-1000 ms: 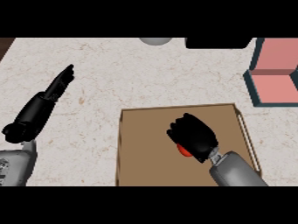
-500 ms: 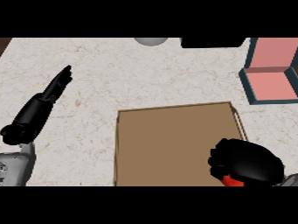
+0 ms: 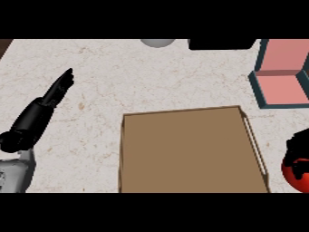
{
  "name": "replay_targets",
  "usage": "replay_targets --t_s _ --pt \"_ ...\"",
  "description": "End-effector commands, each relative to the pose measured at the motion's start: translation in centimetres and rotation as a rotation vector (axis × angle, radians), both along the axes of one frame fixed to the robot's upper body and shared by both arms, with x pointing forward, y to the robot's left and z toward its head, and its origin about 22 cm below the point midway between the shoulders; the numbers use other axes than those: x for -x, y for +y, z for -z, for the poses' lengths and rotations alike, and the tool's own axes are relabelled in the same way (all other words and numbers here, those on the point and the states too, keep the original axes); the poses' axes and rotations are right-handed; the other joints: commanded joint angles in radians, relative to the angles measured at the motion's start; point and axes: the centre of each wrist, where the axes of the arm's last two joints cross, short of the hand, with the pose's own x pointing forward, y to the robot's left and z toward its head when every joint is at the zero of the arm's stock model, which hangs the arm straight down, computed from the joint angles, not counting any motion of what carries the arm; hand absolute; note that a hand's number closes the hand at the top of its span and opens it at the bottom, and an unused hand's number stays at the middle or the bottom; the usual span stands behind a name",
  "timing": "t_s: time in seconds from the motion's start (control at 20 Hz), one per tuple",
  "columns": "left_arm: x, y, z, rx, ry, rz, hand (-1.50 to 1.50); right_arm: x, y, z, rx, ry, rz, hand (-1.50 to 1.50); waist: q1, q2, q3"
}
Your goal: Pick the tomato from the tray and place it in the cardboard box
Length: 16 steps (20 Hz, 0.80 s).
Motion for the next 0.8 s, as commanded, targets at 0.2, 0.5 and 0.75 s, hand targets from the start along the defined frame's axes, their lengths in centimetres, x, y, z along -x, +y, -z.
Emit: replay_targets --t_s 0.2,0.5,0.75 --pt "-0.1 -1.2 0.3 -0.004 -0.011 0.029 0.0 -2.7 -5.3 -6.2 -0.244 0.118 0.325 1.5 0.025 0.006 -0.001" --pt "-2.1 -0.9 0.3 -0.007 0.002 0.047 0.0 -8.3 -6.0 -6.7 -0.271 0.155 0.472 1.5 0.038 0.01 0.0" --pt "-2.4 -2.2 -0.9 -0.008 -0.016 0.07 0.0 -12.6 -6.3 -8.6 -0.162 0.073 0.553 1.5 0.067 0.018 0.001"
